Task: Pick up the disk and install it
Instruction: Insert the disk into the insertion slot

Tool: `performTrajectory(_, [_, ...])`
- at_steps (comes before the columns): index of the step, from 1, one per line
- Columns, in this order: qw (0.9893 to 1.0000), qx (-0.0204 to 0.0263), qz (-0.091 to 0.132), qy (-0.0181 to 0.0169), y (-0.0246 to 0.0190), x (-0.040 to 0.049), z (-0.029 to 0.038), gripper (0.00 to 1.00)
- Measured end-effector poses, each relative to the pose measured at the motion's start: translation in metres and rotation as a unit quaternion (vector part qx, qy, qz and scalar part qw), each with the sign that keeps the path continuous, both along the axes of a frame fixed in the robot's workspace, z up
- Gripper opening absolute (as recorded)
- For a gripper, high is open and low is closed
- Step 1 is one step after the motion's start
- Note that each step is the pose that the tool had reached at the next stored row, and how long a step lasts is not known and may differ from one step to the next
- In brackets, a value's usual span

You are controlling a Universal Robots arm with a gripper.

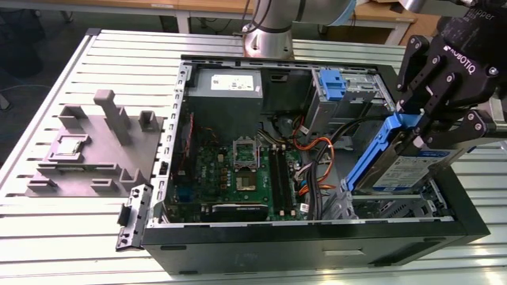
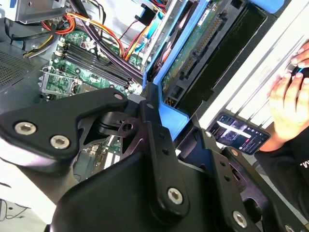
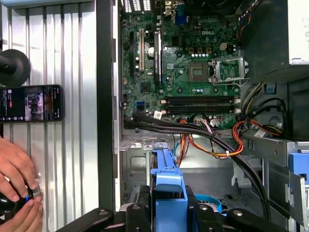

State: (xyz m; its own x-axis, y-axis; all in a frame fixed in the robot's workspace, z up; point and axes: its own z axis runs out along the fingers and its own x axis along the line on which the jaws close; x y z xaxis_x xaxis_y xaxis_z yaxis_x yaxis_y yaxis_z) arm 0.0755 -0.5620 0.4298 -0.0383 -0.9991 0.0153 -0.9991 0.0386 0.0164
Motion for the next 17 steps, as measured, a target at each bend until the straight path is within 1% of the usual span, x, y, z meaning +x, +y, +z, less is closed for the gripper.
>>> performTrajectory(5, [1.0000,-0.0001,0.000,0.0000,0.0000,0.0000,0.0000,0.38])
performTrajectory(6, [1.0000,-0.0001,0.000,0.0000,0.0000,0.0000,0.0000,0.44])
performTrajectory(12, [1.0000,0.0001,0.000,0.0000,0.0001,0.0000,-0.0006,0.44])
performTrajectory(14, [1.0000,0.0000,0.000,-0.0002,0.0000,0.0000,-0.0025,0.42])
performTrajectory(15, [1.0000,-0.0002,0.000,-0.0006,0.0000,0.0001,-0.0044,0.36])
performTrajectory(17, [1.0000,-0.0004,0.000,-0.0012,0.0000,0.0000,-0.0079,0.36])
